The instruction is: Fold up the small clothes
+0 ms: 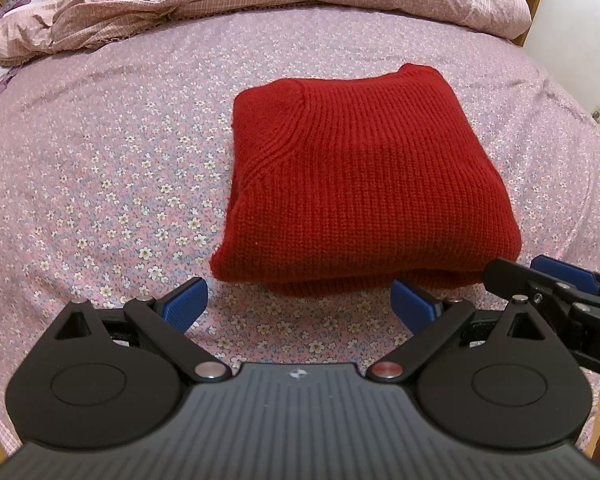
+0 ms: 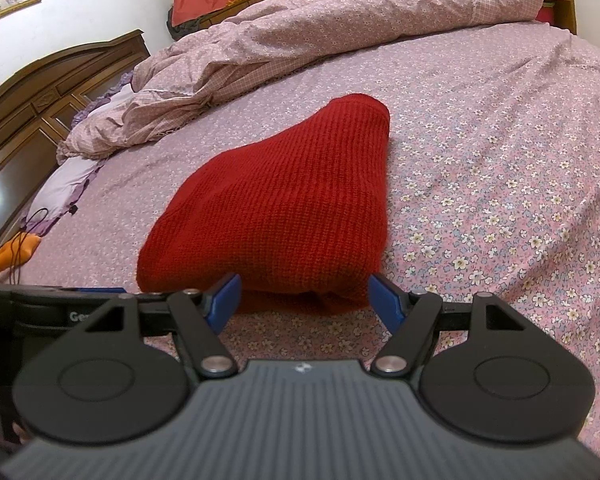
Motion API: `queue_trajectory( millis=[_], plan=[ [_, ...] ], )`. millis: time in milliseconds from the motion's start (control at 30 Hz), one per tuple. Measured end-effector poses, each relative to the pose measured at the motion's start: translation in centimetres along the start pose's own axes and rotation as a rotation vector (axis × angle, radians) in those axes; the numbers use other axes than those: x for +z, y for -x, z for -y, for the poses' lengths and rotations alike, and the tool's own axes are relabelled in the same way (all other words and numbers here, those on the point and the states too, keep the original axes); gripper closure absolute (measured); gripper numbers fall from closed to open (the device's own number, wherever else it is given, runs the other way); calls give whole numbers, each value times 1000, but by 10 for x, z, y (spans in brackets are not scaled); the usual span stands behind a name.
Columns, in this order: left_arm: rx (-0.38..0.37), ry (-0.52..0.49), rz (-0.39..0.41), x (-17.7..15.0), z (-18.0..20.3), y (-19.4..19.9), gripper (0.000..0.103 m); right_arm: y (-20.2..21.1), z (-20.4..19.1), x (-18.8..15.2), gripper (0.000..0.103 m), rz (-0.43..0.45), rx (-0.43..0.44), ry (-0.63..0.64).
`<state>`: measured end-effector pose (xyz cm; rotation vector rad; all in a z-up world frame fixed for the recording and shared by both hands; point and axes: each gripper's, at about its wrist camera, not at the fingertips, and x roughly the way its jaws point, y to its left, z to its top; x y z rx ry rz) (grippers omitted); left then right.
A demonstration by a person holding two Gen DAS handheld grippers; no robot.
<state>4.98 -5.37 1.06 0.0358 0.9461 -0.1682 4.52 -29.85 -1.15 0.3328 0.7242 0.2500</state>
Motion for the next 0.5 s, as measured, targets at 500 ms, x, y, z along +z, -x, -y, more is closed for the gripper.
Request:
queue_trajectory(
  millis=[500],
  plan=[
    [-12, -21, -4, 1, 4, 1, 3, -1, 2, 1, 31, -3, -1, -4]
  ],
)
